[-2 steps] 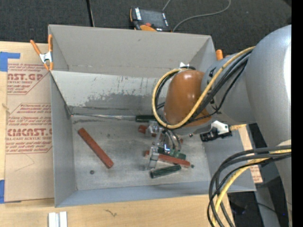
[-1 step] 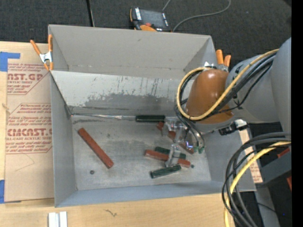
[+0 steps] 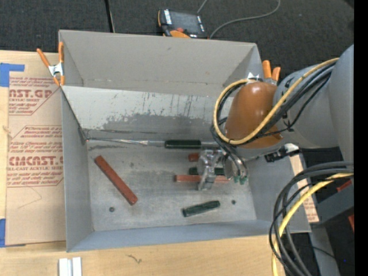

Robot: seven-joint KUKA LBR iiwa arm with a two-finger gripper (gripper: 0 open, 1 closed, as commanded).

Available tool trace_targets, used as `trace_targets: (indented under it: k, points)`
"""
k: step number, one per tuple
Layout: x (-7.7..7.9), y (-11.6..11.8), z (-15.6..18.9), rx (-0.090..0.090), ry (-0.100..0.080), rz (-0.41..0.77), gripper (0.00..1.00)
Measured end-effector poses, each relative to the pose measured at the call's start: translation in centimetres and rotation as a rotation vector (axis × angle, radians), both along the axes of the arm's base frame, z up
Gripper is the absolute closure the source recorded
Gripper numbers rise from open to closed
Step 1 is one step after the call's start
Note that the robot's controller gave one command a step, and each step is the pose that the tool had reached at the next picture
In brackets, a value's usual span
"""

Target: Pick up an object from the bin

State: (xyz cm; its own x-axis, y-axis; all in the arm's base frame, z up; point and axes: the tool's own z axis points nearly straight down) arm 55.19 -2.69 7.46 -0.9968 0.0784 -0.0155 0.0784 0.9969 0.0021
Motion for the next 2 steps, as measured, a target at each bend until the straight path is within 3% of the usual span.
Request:
trace_targets:
  k: [1, 2]
  points:
    - [0.9, -1.7, 12.0, -0.001, 0.008, -0.029, 1.00]
    - [-1.9, -5.0, 23.0, -0.005, 0.007, 0.254, 1.00]
